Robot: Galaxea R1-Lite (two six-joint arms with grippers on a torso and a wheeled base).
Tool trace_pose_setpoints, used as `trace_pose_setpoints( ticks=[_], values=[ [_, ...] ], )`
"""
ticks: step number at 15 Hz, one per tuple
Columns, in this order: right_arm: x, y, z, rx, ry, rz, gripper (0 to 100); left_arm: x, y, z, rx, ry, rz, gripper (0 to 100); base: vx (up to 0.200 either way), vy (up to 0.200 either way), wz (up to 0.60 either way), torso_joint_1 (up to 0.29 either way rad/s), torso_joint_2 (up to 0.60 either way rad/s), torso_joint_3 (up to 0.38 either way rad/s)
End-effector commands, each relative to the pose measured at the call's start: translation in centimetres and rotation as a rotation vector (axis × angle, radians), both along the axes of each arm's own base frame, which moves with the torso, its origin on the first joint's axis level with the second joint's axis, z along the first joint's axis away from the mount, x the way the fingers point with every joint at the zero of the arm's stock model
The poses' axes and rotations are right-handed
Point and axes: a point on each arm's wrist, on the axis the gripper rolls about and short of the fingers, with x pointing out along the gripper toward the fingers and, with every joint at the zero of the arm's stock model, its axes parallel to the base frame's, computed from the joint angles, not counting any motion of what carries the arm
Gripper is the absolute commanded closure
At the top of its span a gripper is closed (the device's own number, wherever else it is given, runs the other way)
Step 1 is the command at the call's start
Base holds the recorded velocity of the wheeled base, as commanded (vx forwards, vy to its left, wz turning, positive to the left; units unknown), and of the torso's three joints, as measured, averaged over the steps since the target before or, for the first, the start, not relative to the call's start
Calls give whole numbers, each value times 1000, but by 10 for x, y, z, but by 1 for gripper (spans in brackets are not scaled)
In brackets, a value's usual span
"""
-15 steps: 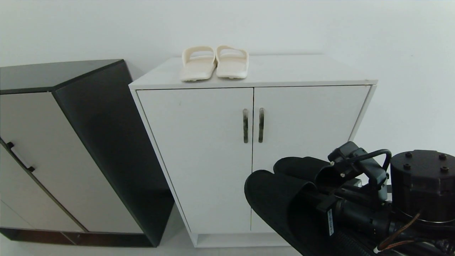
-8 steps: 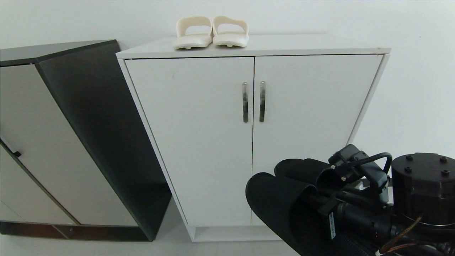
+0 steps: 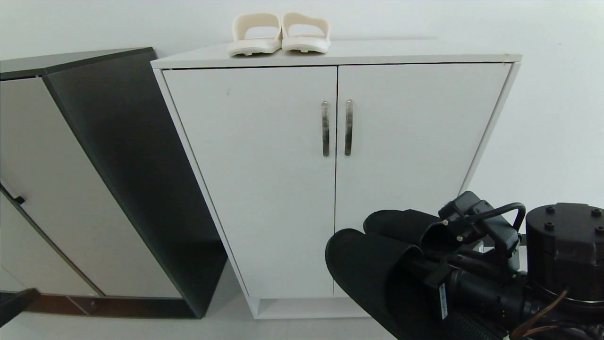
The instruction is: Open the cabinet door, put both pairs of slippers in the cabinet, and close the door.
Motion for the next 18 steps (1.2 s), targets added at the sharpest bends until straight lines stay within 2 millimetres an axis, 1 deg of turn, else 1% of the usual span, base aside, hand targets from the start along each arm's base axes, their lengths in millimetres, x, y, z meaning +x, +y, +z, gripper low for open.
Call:
trace_pose_setpoints(
  ticks=[1,4,5,6,8,10,13,14,16,18],
  values=[
    [0,0,0,0,1,1,100,65,-15,24,-3,94,-198,0,0,0,0,0,0,0],
    [0,0,0,0,2,4,100,109,-39,40,7,130,-318,0,0,0,0,0,0,0],
    [0,0,0,3,0,4,100,125,-49,45,2,113,-349,0,0,0,0,0,0,0],
    [0,0,1,3,-2,2,100,136,-56,49,-5,98,-365,0,0,0,0,0,0,0],
    [-1,-1,2,7,-5,2,100,148,-75,60,-14,81,-434,0,0,0,0,0,0,0],
    [-1,-1,2,8,-6,4,100,160,-83,68,-17,68,-445,0,0,0,0,0,0,0],
    [-1,-1,3,13,-10,2,100,169,-100,73,-17,61,-497,0,0,0,0,0,0,0],
    [-1,-2,3,13,-8,0,100,177,-106,75,-16,63,-506,0,0,0,0,0,0,0],
    [-1,-2,3,13,-8,2,100,199,-120,75,-17,67,-517,0,0,0,0,0,0,0],
    [-1,-1,2,11,-6,2,100,222,-140,78,-32,71,-547,0,0,0,0,0,0,0]
  ],
)
